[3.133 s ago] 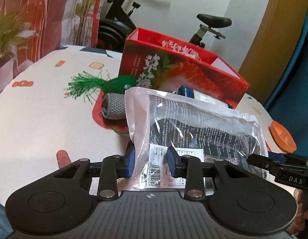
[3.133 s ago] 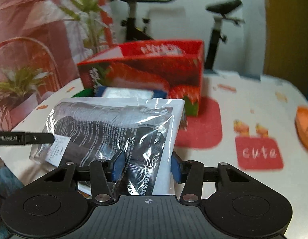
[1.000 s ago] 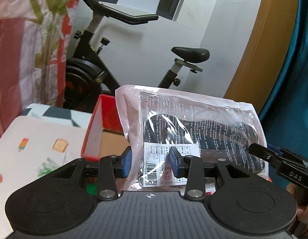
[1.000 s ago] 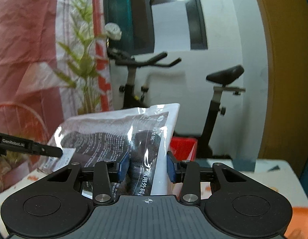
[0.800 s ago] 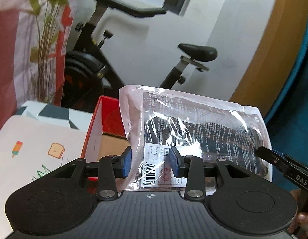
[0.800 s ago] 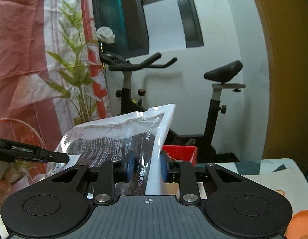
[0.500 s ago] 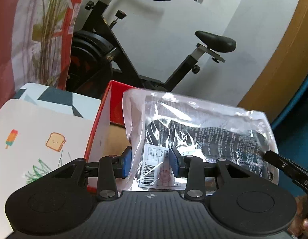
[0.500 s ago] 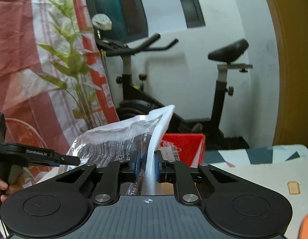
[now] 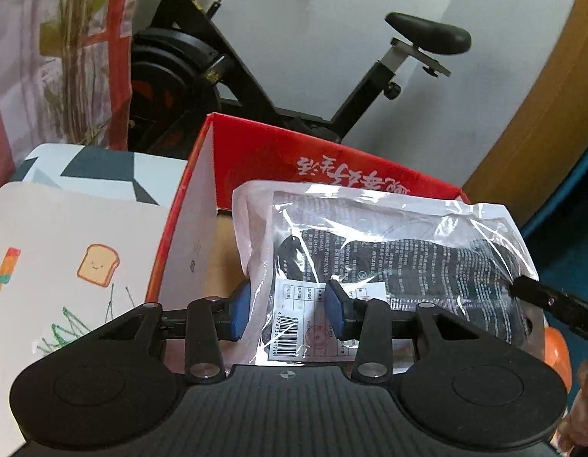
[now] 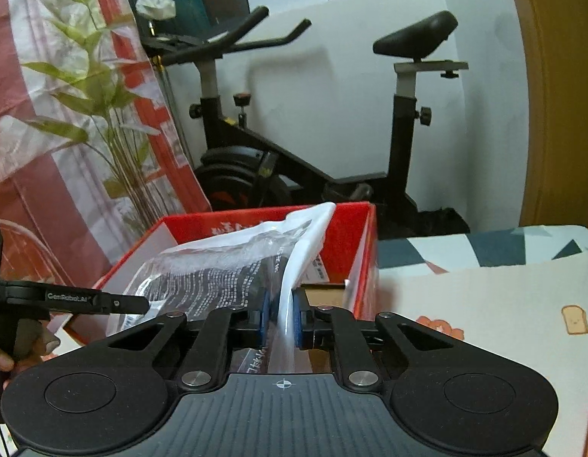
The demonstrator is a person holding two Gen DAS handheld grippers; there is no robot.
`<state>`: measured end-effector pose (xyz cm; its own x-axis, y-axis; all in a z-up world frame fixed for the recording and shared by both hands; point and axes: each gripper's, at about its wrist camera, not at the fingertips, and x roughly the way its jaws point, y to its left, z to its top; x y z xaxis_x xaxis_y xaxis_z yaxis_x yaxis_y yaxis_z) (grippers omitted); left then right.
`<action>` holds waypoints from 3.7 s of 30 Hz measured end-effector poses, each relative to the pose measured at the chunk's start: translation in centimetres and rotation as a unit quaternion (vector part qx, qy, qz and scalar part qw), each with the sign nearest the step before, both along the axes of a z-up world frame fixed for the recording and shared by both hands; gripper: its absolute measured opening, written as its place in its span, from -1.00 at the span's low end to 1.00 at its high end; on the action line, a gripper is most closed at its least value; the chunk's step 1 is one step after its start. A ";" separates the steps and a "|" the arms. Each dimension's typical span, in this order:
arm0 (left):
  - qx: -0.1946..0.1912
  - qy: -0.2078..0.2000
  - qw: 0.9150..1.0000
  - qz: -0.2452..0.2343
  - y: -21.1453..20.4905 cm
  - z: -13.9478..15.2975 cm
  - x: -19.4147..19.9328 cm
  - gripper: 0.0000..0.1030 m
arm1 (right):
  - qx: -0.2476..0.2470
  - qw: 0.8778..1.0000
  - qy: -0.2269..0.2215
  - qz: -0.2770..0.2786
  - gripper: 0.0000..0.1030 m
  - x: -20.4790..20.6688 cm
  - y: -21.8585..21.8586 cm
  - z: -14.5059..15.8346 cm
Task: Organize soft objects
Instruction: 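Lower the bag into the red box and open the right tool, then move the right tool to the blue-and-white package and grasp it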
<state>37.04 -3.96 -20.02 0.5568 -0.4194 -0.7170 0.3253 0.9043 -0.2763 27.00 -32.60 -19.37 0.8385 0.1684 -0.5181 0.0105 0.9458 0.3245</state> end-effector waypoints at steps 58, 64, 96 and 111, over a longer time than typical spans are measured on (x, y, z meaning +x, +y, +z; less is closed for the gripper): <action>-0.002 -0.052 0.999 0.003 -0.1 0.0 0.5 0.03 | -0.158 0.959 0.197 0.127 -0.70 8.1 4.3 1.1; 0.004 -0.053 0.999 0.000 -0.4 0.0 0.5 0.03 | -0.129 0.953 0.223 0.160 -0.96 9.8 5.3 -0.9; 0.069 -0.076 0.995 -0.020 -1.3 1.4 -1.7 0.03 | -0.113 0.961 0.231 0.101 -0.02 7.7 6.1 -0.1; 0.059 -0.111 0.991 -0.035 1.0 3.3 -8.9 0.83 | -0.035 0.998 0.052 0.032 0.99 -2.3 3.6 1.8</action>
